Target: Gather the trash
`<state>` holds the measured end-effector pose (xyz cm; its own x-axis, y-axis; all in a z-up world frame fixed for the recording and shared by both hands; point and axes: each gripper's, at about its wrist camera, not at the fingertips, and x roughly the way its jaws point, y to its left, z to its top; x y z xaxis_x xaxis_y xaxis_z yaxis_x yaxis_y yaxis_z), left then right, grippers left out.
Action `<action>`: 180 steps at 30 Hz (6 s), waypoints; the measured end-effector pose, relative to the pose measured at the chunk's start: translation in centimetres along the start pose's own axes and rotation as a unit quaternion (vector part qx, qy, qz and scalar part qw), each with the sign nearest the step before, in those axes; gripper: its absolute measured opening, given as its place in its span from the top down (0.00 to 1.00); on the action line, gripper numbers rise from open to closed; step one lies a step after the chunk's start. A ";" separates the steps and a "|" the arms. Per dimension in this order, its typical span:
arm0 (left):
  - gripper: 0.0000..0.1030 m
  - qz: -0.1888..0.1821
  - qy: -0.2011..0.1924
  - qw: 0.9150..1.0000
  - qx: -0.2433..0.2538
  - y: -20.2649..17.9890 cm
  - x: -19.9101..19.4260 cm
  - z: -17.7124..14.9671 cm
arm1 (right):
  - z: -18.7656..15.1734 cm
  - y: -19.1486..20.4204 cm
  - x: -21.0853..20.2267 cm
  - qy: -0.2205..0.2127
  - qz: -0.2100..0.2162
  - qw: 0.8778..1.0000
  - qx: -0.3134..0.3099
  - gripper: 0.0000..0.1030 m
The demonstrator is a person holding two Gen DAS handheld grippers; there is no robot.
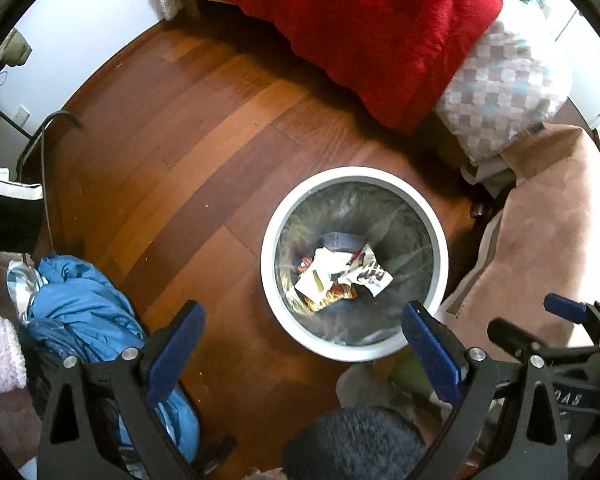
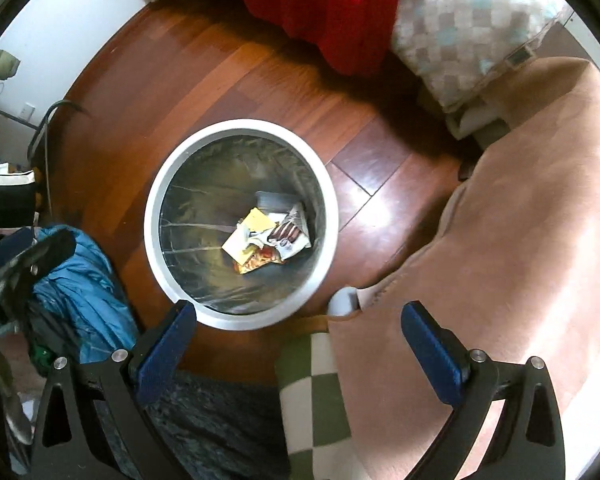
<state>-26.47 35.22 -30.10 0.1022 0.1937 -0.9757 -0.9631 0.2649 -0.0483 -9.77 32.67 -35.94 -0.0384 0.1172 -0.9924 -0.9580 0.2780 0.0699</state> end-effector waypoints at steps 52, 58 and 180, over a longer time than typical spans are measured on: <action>0.03 -0.012 -0.081 0.971 0.225 -50.3 -5.5 -6.7 | -20.5 -51.7 -25.1 -0.124 -0.123 0.947 0.268 0.00; 0.03 0.000 -0.067 0.966 0.251 -57.7 -2.3 -7.7 | -17.7 -58.6 -19.2 0.002 -0.179 0.977 0.116 0.00; 0.06 0.008 -0.006 0.997 -0.081 2.7 -2.7 1.0 | 2.1 -0.6 -2.9 -0.043 0.057 0.997 0.039 0.00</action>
<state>-29.10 36.39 -27.38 0.0887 0.2084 -0.9740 -0.9921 0.1061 -0.0676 -8.48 34.18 -32.87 -0.1185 0.2330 -0.9652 -0.9237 0.3309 0.1932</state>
